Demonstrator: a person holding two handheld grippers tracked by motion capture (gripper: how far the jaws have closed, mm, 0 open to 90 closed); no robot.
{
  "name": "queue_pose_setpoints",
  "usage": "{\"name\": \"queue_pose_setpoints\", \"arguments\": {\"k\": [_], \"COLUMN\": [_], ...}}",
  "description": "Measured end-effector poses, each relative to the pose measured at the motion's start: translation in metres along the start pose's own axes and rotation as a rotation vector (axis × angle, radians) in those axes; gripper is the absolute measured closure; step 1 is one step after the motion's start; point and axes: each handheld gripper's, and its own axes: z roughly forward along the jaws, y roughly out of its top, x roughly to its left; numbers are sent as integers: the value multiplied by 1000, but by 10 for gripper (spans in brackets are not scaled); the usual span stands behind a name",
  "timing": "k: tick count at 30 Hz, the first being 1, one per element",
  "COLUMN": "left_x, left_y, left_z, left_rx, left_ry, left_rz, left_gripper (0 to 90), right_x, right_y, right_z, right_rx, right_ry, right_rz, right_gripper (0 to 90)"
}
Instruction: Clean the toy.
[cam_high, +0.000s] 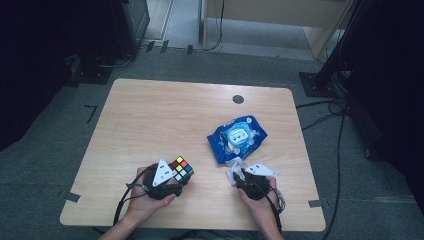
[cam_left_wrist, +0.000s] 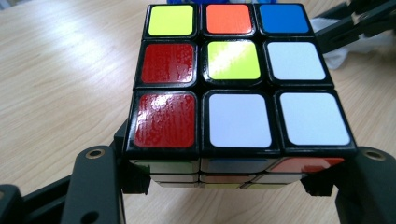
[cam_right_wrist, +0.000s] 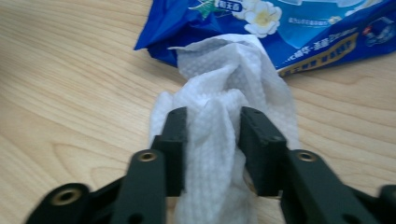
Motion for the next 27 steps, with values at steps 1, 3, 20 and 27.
{"name": "queue_pose_setpoints", "arguments": {"k": [1, 3, 20, 27], "left_x": [1, 1, -45, -47], "left_y": [0, 0, 5, 5], "left_z": [0, 1, 20, 20], "left_rx": [-5, -4, 83, 88], "left_ry": [-15, -34, -62, -56], "left_rz": [-4, 5, 172, 174], "left_gripper": [341, 341, 341, 343], "right_x": [1, 2, 115, 126], "right_y": [0, 1, 40, 36], "right_z": [0, -1, -43, -36], "right_rx": [2, 7, -246, -240], "right_ry": [-17, -6, 269, 258], "right_rz": [-10, -14, -283, -333], "right_gripper": [712, 826, 860, 858]}}
